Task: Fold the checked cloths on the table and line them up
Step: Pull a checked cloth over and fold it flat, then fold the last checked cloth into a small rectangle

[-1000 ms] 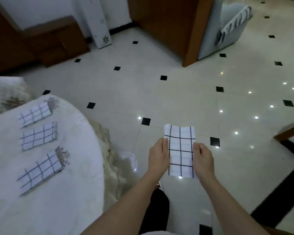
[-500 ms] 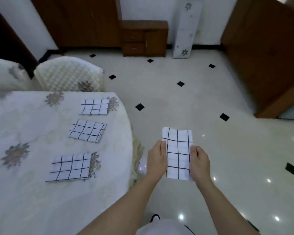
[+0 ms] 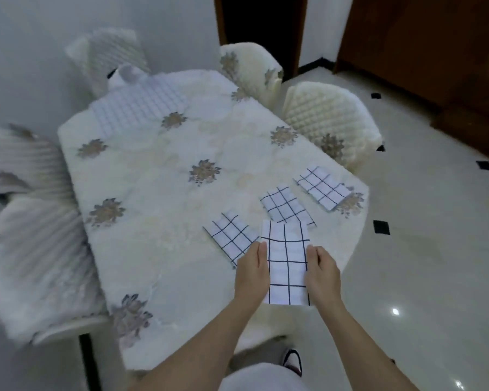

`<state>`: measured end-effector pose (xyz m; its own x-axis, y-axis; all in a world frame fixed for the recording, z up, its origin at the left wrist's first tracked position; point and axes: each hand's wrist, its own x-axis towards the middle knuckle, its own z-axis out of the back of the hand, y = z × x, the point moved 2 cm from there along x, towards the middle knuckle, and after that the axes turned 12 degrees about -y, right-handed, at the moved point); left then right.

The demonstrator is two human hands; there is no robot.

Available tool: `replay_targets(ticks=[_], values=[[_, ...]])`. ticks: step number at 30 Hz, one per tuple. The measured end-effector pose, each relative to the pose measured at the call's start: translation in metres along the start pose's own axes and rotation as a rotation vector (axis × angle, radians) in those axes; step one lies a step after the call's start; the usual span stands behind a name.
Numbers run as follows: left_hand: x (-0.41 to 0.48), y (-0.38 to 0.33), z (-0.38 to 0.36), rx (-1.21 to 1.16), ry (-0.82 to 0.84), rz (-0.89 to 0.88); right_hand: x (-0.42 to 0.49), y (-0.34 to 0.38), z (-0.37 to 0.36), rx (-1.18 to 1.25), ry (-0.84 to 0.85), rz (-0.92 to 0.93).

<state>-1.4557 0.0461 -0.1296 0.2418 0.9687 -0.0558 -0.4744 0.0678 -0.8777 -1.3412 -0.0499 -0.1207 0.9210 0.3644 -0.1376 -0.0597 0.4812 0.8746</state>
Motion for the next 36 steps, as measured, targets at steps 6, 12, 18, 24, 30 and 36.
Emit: replay_targets(ticks=[6, 12, 18, 24, 30, 36], values=[[0.014, 0.039, 0.055, -0.008, -0.290, 0.182, 0.001, 0.026, -0.074, -0.057, 0.326, 0.139], [0.007, 0.082, 0.095, -0.065, -0.473, 0.372, -0.019, 0.040, -0.138, -0.143, 0.528, 0.252], [0.016, 0.123, 0.112, -0.137, -0.513, 0.537, -0.030, 0.036, -0.179, -0.229, 0.626, 0.283], [0.035, 0.154, 0.123, -0.125, -0.476, 0.585, -0.034, 0.017, -0.214, -0.369, 0.690, 0.247], [0.056, 0.176, 0.139, -0.117, -0.463, 0.616, -0.035, 0.009, -0.238, -0.468, 0.722, 0.214], [0.069, 0.180, 0.141, -0.027, -0.391, 0.618, -0.033, 0.011, -0.244, -0.445, 0.662, 0.192]])
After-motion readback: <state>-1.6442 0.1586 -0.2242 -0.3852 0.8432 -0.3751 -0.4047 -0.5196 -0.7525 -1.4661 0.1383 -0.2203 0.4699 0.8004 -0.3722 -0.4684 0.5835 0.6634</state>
